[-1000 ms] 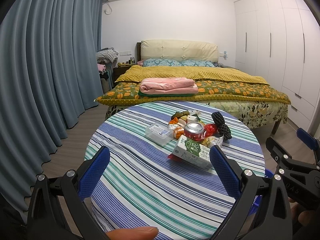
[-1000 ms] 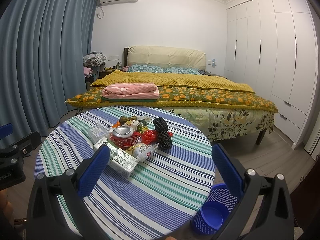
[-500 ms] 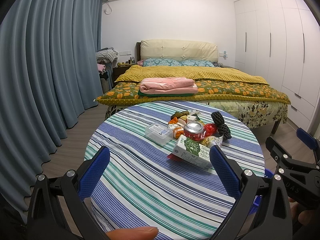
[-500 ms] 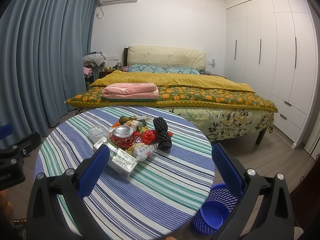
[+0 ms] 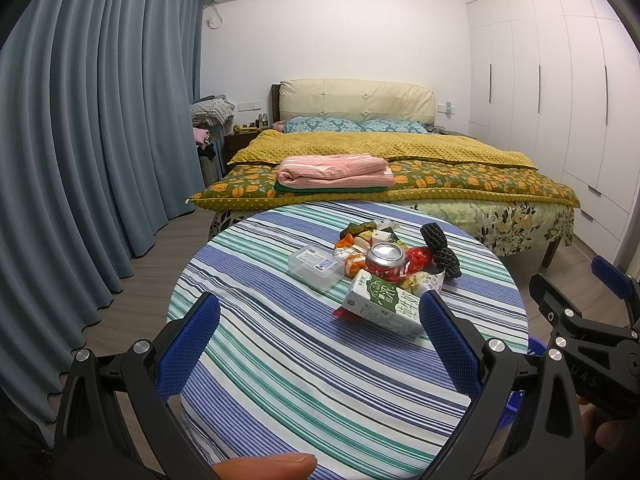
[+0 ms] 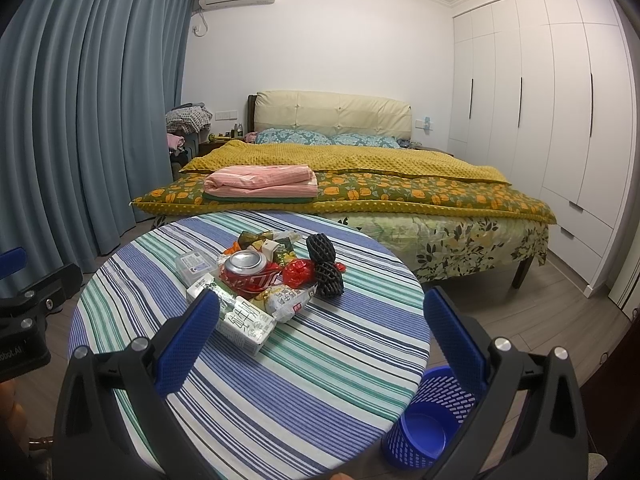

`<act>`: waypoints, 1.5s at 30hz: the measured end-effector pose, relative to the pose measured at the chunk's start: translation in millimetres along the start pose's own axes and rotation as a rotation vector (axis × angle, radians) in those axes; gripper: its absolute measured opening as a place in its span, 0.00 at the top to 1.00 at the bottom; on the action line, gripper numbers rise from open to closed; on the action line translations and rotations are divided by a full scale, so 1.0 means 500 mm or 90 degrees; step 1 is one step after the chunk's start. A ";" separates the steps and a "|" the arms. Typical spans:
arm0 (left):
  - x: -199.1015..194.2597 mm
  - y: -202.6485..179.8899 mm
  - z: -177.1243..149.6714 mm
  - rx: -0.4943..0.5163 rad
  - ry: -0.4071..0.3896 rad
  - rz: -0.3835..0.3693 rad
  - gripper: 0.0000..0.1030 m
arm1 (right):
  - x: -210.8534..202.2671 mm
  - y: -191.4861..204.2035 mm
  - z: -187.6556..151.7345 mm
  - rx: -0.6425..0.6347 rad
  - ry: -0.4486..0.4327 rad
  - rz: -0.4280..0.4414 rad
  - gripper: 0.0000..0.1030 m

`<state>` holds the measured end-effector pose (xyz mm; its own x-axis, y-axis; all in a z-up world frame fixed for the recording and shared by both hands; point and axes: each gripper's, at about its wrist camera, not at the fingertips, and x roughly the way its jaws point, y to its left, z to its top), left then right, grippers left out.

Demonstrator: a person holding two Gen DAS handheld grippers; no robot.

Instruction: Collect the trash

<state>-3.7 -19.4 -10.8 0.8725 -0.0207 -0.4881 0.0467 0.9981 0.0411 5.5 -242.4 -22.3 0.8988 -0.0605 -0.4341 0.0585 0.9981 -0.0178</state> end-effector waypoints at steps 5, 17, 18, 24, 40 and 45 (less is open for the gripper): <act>0.000 -0.009 -0.006 0.000 -0.001 0.000 0.04 | 0.000 -0.001 0.000 0.000 0.000 0.000 0.04; 0.001 -0.006 -0.003 0.000 0.000 0.001 0.04 | 0.000 -0.001 0.000 0.000 0.000 0.001 0.04; 0.001 -0.006 -0.004 0.000 0.000 0.001 0.04 | 0.000 -0.001 0.000 0.000 0.000 0.000 0.04; 0.001 -0.006 -0.003 0.000 0.001 0.001 0.04 | 0.000 0.000 0.000 0.000 0.000 0.001 0.04; 0.002 -0.004 -0.001 -0.001 0.002 0.001 0.04 | 0.001 -0.002 -0.001 0.000 0.001 0.000 0.04; 0.002 -0.005 -0.001 -0.001 0.002 0.000 0.04 | 0.001 -0.001 -0.001 0.000 0.000 0.000 0.04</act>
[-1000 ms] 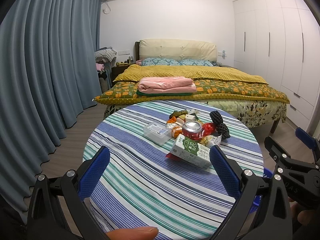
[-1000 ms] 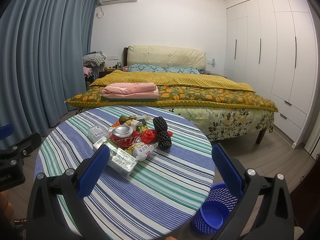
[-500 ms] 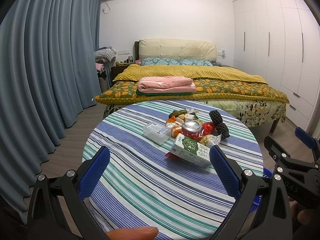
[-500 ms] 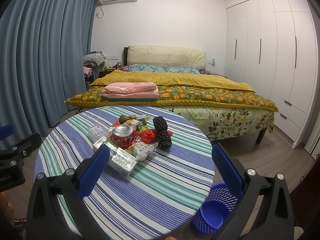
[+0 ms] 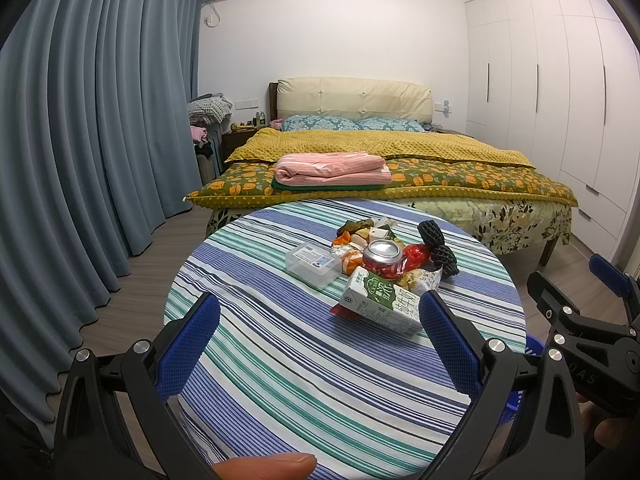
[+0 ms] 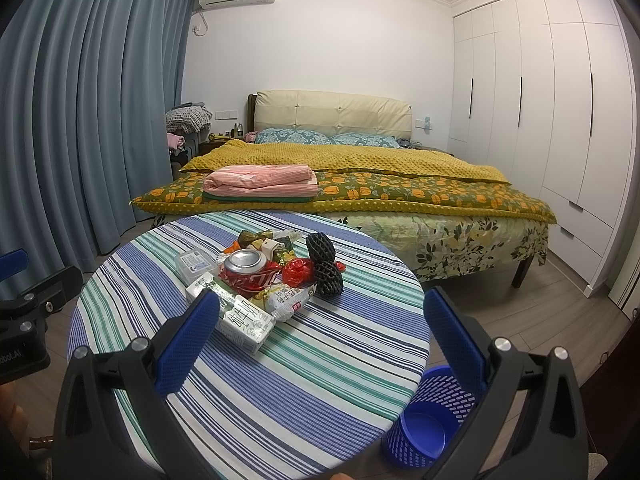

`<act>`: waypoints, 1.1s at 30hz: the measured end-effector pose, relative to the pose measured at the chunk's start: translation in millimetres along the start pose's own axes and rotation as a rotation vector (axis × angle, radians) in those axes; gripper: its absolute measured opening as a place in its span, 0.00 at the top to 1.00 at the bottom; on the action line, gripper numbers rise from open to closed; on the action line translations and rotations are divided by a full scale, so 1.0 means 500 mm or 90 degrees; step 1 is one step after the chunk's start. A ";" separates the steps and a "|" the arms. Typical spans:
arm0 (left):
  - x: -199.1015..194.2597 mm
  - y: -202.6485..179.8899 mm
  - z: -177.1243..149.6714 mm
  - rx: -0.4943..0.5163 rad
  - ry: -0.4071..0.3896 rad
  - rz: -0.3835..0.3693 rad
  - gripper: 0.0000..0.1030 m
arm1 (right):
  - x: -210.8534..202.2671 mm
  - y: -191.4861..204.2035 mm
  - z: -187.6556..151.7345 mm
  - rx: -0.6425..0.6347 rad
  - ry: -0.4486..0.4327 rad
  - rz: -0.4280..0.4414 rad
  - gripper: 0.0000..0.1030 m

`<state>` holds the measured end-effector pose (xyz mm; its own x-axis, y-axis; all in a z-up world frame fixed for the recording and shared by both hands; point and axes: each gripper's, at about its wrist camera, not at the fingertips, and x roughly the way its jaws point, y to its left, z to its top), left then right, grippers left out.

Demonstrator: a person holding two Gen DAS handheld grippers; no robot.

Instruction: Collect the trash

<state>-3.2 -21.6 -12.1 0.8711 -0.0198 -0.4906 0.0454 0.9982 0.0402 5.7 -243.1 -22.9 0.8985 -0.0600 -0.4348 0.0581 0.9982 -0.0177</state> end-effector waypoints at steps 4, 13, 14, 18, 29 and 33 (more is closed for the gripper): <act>0.000 -0.001 0.000 0.000 0.000 0.000 0.04 | 0.000 0.001 0.000 0.000 0.000 0.000 0.04; 0.001 0.000 0.000 0.000 0.001 0.000 0.04 | 0.000 0.001 0.000 0.000 0.000 0.000 0.04; 0.001 -0.001 0.000 0.000 0.001 0.000 0.04 | 0.000 0.000 0.000 0.000 0.000 0.000 0.04; 0.001 0.001 0.001 0.000 0.001 0.000 0.04 | 0.000 0.000 0.000 0.000 0.000 0.001 0.04; 0.004 -0.005 -0.001 0.000 0.002 0.000 0.04 | 0.000 -0.001 0.000 0.000 0.001 0.000 0.04; 0.004 -0.002 0.000 0.000 0.002 -0.001 0.04 | 0.000 0.000 0.000 0.001 0.001 0.001 0.04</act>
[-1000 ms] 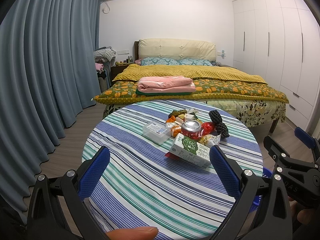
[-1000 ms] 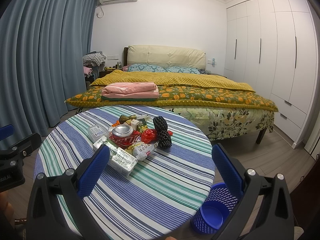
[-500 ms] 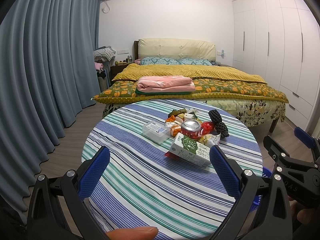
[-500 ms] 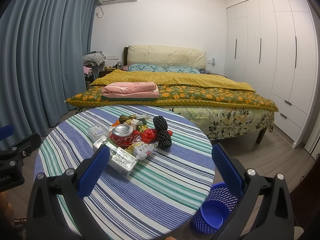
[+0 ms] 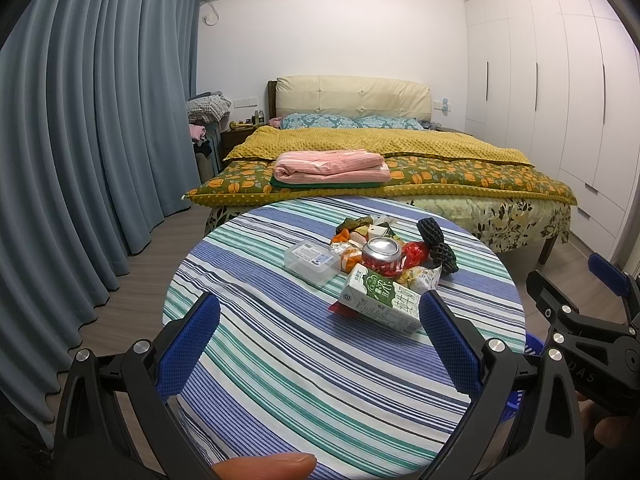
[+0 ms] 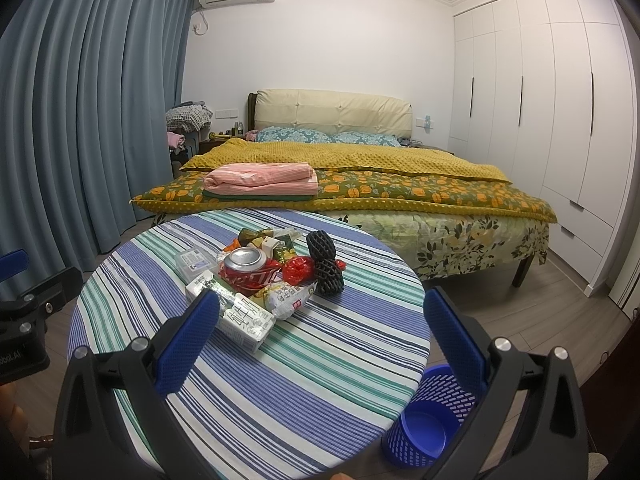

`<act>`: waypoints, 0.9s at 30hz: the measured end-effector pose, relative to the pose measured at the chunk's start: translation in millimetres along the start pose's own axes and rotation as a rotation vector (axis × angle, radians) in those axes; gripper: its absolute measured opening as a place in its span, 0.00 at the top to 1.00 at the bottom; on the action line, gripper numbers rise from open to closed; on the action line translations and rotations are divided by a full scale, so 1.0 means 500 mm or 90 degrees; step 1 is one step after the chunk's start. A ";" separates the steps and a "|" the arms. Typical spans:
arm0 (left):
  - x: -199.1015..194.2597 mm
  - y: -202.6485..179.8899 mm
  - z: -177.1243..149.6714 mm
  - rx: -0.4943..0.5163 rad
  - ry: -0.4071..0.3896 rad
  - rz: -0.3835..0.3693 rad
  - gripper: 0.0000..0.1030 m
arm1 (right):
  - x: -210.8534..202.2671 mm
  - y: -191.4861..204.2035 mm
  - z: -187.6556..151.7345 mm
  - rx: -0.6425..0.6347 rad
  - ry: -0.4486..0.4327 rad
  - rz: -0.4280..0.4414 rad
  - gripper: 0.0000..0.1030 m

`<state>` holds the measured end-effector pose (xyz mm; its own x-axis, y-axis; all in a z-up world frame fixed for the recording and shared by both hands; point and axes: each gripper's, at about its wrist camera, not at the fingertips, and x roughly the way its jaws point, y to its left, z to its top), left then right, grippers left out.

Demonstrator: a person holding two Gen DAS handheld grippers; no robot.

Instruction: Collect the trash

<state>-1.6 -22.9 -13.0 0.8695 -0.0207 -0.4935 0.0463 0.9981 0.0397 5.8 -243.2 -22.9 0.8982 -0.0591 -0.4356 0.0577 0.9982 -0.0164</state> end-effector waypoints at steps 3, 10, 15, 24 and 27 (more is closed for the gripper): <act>0.000 0.000 0.000 0.000 0.000 0.000 0.04 | 0.001 0.001 0.000 0.000 0.000 -0.001 0.04; 0.001 0.001 0.001 0.000 0.000 0.000 0.04 | 0.001 0.000 -0.002 0.000 0.002 0.001 0.04; 0.001 0.001 0.001 0.000 0.001 0.000 0.04 | 0.002 0.000 -0.004 0.000 0.002 0.000 0.04; 0.002 -0.001 0.001 0.000 0.000 0.000 0.04 | 0.003 0.001 -0.002 0.000 0.002 0.000 0.04; 0.002 0.000 0.002 0.000 0.001 0.000 0.04 | 0.003 0.000 -0.005 -0.001 0.002 -0.001 0.04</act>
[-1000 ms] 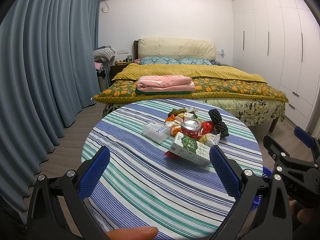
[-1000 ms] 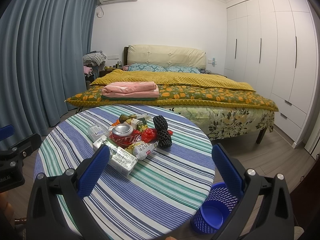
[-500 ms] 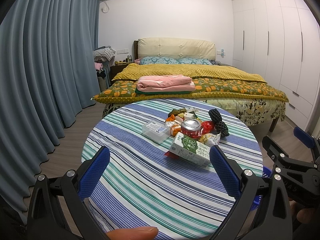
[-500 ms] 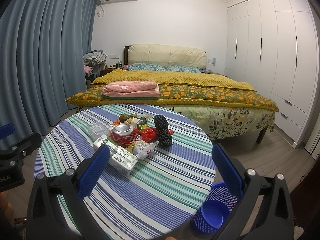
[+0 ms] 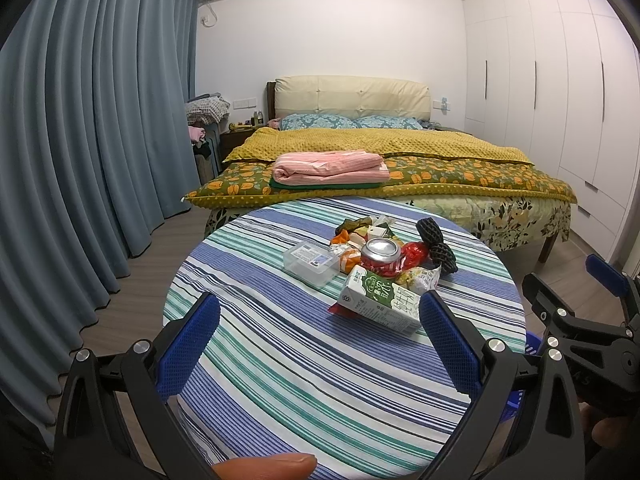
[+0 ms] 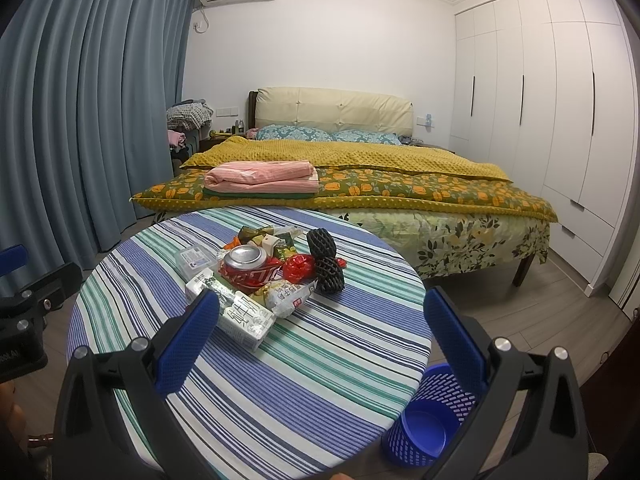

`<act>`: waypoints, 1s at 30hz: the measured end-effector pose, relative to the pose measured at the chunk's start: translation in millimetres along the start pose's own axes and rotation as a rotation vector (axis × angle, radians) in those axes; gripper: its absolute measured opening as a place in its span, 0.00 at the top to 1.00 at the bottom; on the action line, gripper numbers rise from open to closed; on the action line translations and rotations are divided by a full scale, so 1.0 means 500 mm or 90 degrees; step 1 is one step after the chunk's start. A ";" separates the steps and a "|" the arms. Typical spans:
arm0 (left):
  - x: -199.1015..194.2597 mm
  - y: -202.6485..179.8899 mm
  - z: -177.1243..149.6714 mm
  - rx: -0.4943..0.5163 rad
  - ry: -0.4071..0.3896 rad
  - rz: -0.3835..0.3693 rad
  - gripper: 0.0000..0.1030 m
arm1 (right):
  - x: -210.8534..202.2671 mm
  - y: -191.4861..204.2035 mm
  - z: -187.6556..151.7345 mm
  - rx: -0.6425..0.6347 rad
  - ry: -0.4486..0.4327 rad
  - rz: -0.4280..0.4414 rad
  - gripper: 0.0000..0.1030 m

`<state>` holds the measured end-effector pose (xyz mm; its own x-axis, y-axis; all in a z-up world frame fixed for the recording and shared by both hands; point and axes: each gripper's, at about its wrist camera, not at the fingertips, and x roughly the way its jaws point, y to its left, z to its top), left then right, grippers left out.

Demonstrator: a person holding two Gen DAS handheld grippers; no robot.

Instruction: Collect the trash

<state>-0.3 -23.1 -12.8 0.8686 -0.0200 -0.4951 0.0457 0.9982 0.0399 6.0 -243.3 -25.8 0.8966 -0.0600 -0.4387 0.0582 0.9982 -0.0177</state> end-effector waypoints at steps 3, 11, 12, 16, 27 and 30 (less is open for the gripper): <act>0.000 0.000 0.000 0.000 0.000 0.000 0.04 | 0.000 0.000 0.000 0.000 0.001 0.000 0.04; 0.002 -0.008 -0.005 0.000 0.002 0.000 0.04 | 0.000 -0.001 0.000 0.000 0.001 0.001 0.04; 0.002 -0.006 -0.003 0.000 0.002 0.000 0.04 | 0.001 0.000 0.000 0.000 0.001 0.000 0.04; 0.001 -0.010 -0.007 0.004 0.002 0.001 0.04 | 0.004 0.001 -0.009 -0.001 0.002 0.000 0.04; 0.003 -0.011 -0.016 0.007 0.002 0.000 0.04 | 0.007 0.001 -0.016 -0.001 0.004 0.001 0.04; 0.010 -0.005 -0.028 0.013 0.003 -0.001 0.04 | 0.008 0.000 -0.019 -0.002 0.006 0.001 0.04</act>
<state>-3.0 -25.2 -27.3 0.8665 -0.0211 -0.4987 0.0566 0.9968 0.0562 5.3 -243.2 -36.3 0.8924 -0.0589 -0.4474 0.0560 0.9982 -0.0198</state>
